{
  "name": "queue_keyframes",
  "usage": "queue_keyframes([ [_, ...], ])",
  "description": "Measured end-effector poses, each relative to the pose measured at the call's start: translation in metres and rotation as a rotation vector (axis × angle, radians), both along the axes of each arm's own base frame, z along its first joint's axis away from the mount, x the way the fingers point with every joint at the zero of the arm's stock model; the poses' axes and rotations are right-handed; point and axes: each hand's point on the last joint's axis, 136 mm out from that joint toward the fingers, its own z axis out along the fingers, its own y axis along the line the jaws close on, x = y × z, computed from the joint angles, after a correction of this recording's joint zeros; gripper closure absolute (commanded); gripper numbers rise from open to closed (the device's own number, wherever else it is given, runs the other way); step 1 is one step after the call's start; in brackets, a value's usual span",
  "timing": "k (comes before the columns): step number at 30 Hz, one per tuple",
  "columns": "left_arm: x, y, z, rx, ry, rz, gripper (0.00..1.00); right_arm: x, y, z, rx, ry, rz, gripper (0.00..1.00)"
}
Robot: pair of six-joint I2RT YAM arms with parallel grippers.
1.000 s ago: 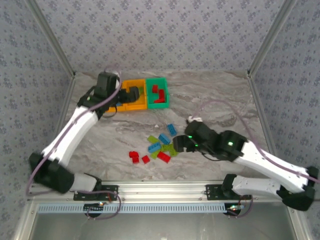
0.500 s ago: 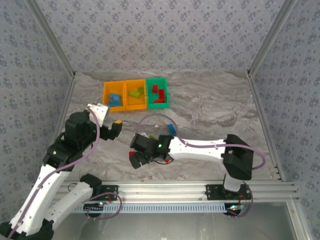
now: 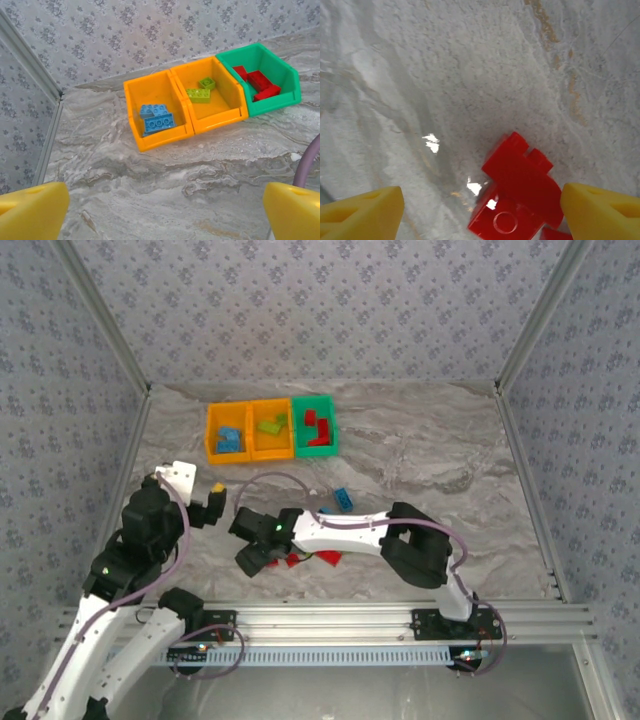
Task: Sort the legos into containers by color
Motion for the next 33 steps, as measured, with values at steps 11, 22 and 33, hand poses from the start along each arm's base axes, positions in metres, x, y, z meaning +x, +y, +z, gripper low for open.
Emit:
queue_keyframes([
  [11, 0.006, 0.007, -0.008, -0.022, 0.004, 0.042, 0.01, 0.015, -0.006, -0.033, -0.08, 0.002, 0.04, 0.36],
  [22, 0.011, 0.006, -0.008, -0.046, 0.001, 0.036, 0.01, 0.035, -0.001, -0.034, -0.084, -0.031, 0.003, 0.53],
  [33, 0.013, 0.002, -0.015, -0.054, 0.015, 0.01, 0.01, 0.053, 0.001, -0.03, -0.052, -0.055, -0.057, 0.79],
])
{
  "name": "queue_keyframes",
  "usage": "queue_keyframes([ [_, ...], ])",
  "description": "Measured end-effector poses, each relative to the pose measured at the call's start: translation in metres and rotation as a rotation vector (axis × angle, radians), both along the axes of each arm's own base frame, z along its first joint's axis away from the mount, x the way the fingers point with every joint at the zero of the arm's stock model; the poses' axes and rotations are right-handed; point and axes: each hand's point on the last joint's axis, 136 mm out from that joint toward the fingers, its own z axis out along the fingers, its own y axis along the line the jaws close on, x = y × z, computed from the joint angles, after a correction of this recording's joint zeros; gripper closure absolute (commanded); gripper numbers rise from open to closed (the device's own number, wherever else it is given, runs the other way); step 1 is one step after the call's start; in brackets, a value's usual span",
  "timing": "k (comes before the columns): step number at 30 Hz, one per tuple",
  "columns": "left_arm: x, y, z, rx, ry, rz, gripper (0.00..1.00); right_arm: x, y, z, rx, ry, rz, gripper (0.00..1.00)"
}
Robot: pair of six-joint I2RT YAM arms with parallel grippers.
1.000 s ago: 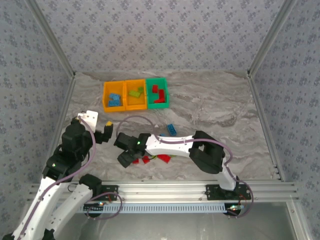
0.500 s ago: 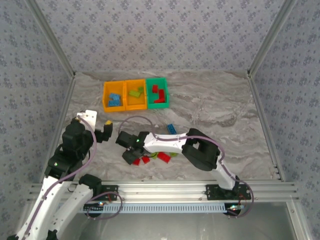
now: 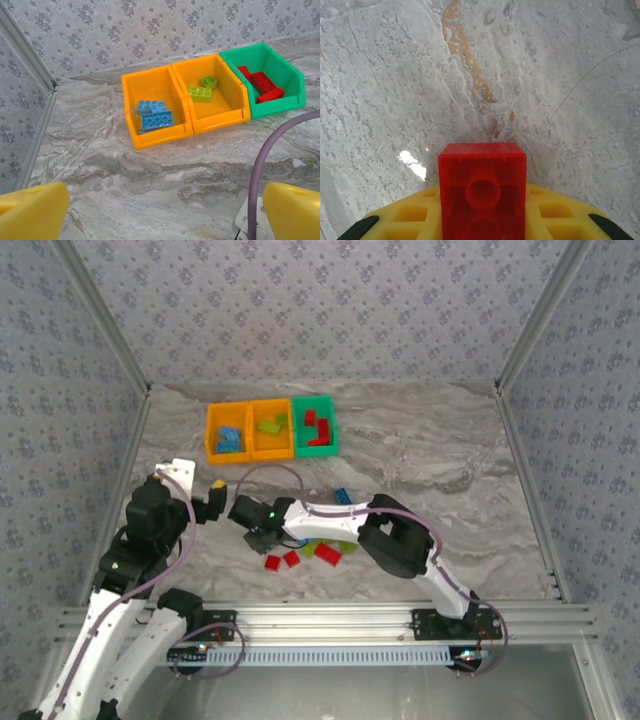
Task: Sort the legos into containers by color
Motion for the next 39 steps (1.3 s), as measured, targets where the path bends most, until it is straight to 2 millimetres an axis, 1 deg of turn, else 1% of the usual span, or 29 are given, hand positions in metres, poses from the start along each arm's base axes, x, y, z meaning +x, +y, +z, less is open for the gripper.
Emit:
queue_keyframes([
  [3, -0.001, -0.011, 0.001, -0.026, 0.0, -0.066, 0.01, 0.008, -0.015, 0.007, 0.006, 0.0, -0.03, 0.79],
  [5, -0.004, -0.024, 0.001, -0.047, 0.008, -0.141, 0.01, 0.02, -0.027, 0.022, 0.03, -0.008, -0.068, 0.8],
  [6, -0.006, -0.033, 0.0, -0.058, 0.014, -0.188, 0.01, 0.028, -0.033, 0.032, 0.053, -0.013, -0.09, 0.8],
  [8, -0.01, -0.049, -0.002, -0.08, 0.036, -0.282, 0.01, 0.048, -0.04, 0.058, 0.12, -0.03, -0.132, 0.8],
  [10, -0.013, -0.066, -0.009, -0.104, 0.076, -0.377, 0.01, 0.074, -0.049, 0.086, 0.198, -0.057, -0.182, 0.8],
  [12, -0.015, -0.079, -0.017, -0.127, 0.124, -0.446, 0.01, 0.098, -0.059, 0.106, 0.244, -0.083, -0.228, 0.81],
  [14, -0.016, -0.089, -0.025, -0.145, 0.17, -0.495, 0.01, 0.121, -0.07, 0.118, 0.27, -0.108, -0.273, 0.8],
  [17, -0.017, -0.1, -0.037, -0.153, 0.233, -0.54, 0.01, 0.156, -0.092, 0.125, 0.277, -0.14, -0.352, 0.8],
  [20, -0.019, -0.104, -0.041, -0.15, 0.251, -0.552, 0.01, 0.204, -0.114, 0.131, 0.253, -0.211, -0.451, 0.79],
  [22, -0.018, -0.103, -0.04, -0.144, 0.246, -0.545, 0.01, 0.24, -0.123, 0.131, 0.244, -0.248, -0.511, 0.78],
  [24, -0.016, -0.1, -0.041, -0.135, 0.243, -0.527, 0.01, 0.27, -0.127, 0.127, 0.243, -0.271, -0.55, 0.72],
  [25, -0.015, -0.098, -0.042, -0.13, 0.244, -0.516, 0.01, 0.285, -0.129, 0.122, 0.234, -0.277, -0.563, 0.66],
  [27, -0.013, -0.095, -0.044, -0.118, 0.248, -0.494, 0.01, 0.306, -0.13, 0.111, 0.213, -0.283, -0.577, 0.54],
  [28, -0.013, -0.093, -0.046, -0.111, 0.253, -0.482, 0.01, 0.312, -0.129, 0.106, 0.198, -0.281, -0.573, 0.52],
  [30, -0.011, -0.09, -0.05, -0.099, 0.267, -0.464, 0.01, 0.317, -0.124, 0.099, 0.174, -0.274, -0.555, 0.51],
  [33, -0.008, -0.087, -0.057, -0.084, 0.297, -0.439, 0.01, 0.312, -0.119, 0.101, 0.147, -0.262, -0.523, 0.5],
  [36, -0.004, -0.085, -0.062, -0.077, 0.318, -0.417, 0.01, 0.302, -0.119, 0.118, 0.142, -0.261, -0.497, 0.49],
  [38, -0.003, -0.085, -0.063, -0.085, 0.331, -0.409, 0.01, 0.289, -0.121, 0.134, 0.147, -0.259, -0.478, 0.49],
  [39, -0.003, -0.086, -0.065, -0.09, 0.342, -0.406, 0.01, 0.28, -0.125, 0.143, 0.148, -0.255, -0.469, 0.48],
])
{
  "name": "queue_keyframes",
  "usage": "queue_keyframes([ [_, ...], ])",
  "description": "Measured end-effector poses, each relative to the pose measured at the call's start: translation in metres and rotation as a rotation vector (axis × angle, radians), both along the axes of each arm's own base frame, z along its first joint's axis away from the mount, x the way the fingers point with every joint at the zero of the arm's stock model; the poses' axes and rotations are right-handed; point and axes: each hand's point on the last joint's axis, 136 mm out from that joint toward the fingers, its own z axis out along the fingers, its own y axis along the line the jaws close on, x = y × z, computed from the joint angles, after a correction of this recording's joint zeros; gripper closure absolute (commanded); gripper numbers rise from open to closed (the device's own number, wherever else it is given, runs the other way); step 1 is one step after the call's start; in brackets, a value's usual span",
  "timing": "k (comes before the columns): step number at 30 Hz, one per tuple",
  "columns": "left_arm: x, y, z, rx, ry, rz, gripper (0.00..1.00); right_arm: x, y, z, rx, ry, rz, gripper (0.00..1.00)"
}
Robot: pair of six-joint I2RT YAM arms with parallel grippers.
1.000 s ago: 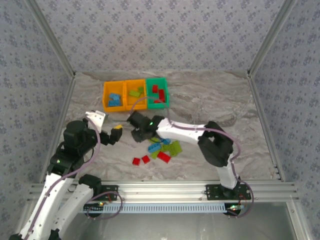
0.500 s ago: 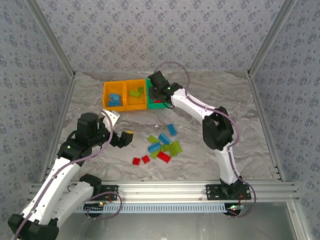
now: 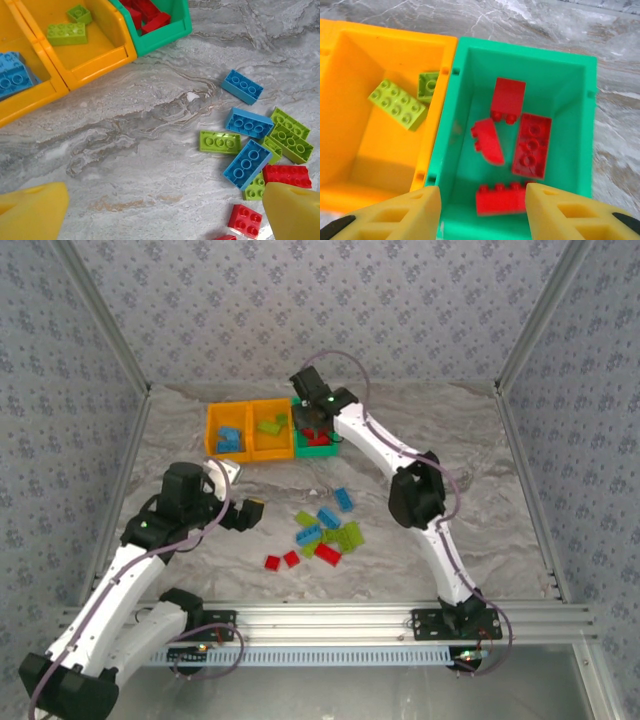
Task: Sort the legos into containers by color
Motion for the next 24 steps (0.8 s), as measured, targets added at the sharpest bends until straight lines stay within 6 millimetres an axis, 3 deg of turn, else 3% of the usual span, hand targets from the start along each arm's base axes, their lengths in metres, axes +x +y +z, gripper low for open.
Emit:
queue_keyframes([
  [3, 0.002, -0.006, 0.001, -0.016, 0.047, 0.013, 0.01, -0.044, -0.019, 0.036, 0.011, 0.009, 0.048, 0.4],
  [7, 0.001, -0.03, 0.01, -0.061, 0.1, -0.008, 0.01, -0.127, -0.057, 0.091, 0.061, -0.028, 0.115, 0.31],
  [9, -0.003, -0.045, 0.012, -0.067, 0.119, -0.039, 0.01, -0.171, -0.076, 0.107, 0.089, -0.053, 0.137, 0.31],
  [11, -0.007, -0.058, 0.011, -0.059, 0.132, -0.077, 0.01, -0.211, -0.094, 0.109, 0.118, -0.051, 0.148, 0.3],
  [13, -0.011, -0.066, 0.01, -0.046, 0.137, -0.113, 0.01, -0.244, -0.113, 0.093, 0.134, -0.025, 0.136, 0.28],
  [17, -0.02, -0.078, 0.018, -0.02, 0.117, -0.227, 0.01, -0.284, -0.147, 0.022, 0.082, 0.12, 0.072, 0.28],
  [21, -0.041, -0.091, 0.025, 0.018, 0.074, -0.409, 0.01, -0.301, -0.166, -0.047, -0.028, 0.273, 0.006, 0.3],
  [24, -0.049, -0.093, 0.022, 0.056, 0.039, -0.486, 0.01, -0.303, -0.167, -0.072, -0.064, 0.317, -0.004, 0.31],
])
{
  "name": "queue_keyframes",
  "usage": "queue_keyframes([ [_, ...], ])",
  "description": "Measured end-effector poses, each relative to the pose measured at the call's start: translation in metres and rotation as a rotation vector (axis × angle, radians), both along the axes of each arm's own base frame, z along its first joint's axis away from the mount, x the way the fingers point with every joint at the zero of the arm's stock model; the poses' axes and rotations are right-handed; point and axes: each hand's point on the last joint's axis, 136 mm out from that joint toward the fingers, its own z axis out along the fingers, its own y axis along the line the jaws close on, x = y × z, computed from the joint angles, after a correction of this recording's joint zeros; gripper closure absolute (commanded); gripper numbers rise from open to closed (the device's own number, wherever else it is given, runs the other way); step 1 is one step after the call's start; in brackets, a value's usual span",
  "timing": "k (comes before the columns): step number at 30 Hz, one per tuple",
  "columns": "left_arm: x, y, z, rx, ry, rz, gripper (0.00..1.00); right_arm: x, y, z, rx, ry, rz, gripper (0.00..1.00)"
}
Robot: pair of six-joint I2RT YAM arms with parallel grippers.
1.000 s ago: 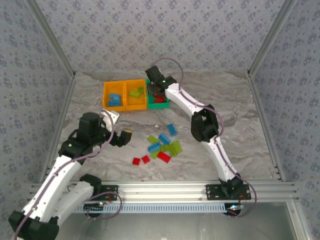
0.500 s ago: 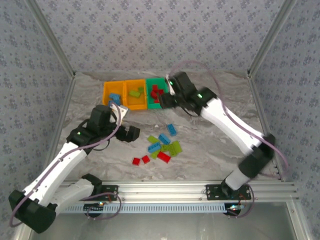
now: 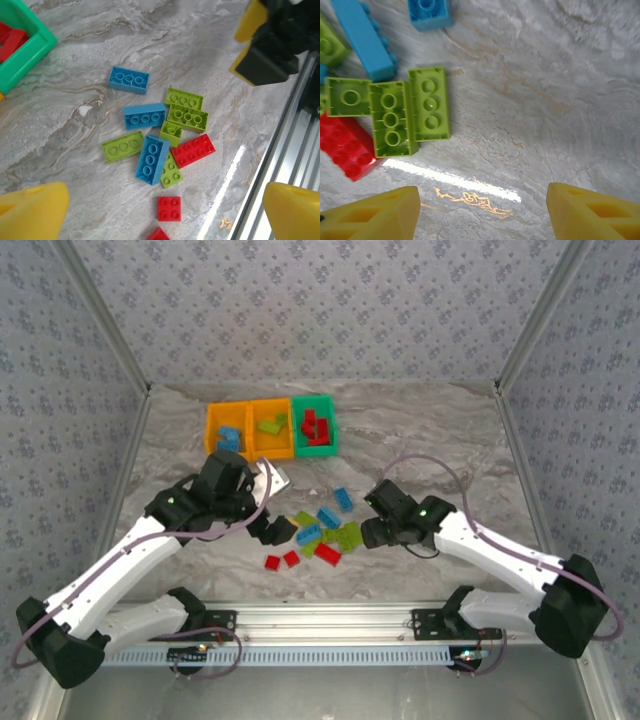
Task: Sort the legos into containers by color
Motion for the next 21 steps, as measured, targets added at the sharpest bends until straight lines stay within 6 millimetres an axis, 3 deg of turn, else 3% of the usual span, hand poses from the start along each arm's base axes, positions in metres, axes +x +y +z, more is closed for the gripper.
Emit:
queue_keyframes([
  [9, -0.003, 0.004, -0.024, 0.037, -0.037, -0.044, 0.01, 0.017, 0.014, -0.055, 0.003, 0.074, -0.025, 0.32],
  [14, -0.002, 0.004, -0.026, 0.041, -0.051, -0.051, 0.01, 0.024, 0.032, -0.064, 0.067, 0.085, -0.011, 0.34],
  [21, -0.003, 0.005, -0.029, 0.051, -0.055, -0.055, 0.01, 0.033, 0.045, -0.081, 0.092, 0.097, -0.025, 0.48],
])
